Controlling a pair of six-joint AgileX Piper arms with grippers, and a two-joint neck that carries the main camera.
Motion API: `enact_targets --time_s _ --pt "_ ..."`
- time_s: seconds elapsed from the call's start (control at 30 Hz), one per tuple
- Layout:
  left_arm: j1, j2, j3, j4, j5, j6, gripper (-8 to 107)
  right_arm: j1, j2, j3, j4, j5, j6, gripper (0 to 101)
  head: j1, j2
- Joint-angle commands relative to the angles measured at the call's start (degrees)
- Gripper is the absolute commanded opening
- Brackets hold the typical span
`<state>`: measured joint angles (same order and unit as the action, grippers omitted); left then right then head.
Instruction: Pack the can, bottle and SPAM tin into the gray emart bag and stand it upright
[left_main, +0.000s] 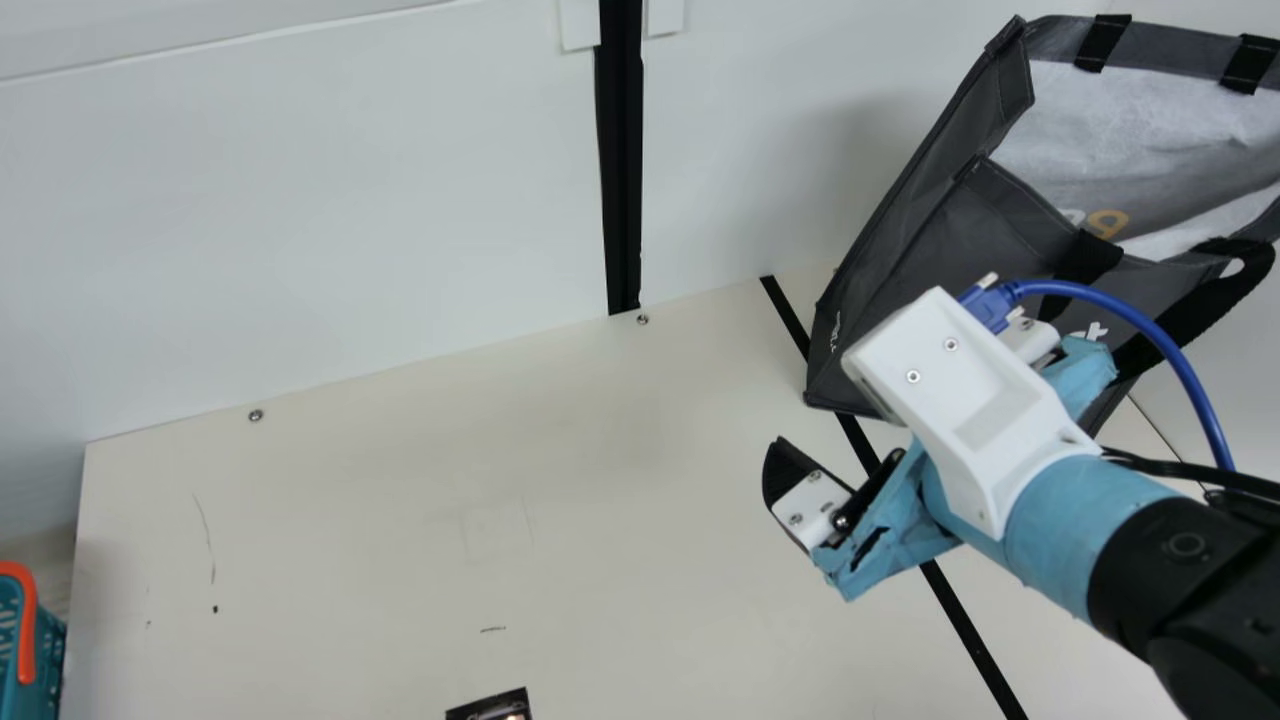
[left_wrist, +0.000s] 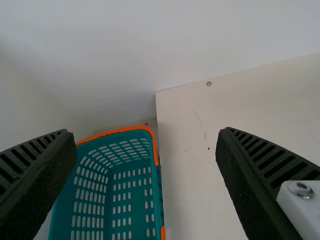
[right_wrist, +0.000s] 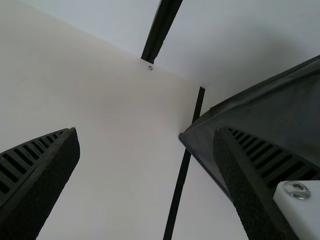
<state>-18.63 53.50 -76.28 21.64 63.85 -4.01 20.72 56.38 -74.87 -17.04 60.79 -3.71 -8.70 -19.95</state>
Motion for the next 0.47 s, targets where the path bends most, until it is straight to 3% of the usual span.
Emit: enact_targets --time_s 0.0,0.43 --pt "0.0 0.0 0.0 0.0 0.0 0.0 90 0.0 0.0 0.0 0.0 0.0 0.0 95 -1.3 -0.05" --pt "0.0 0.0 0.0 0.0 0.0 0.0 90 0.0 0.0 0.0 0.0 0.0 0.0 95 -1.3 -0.05"
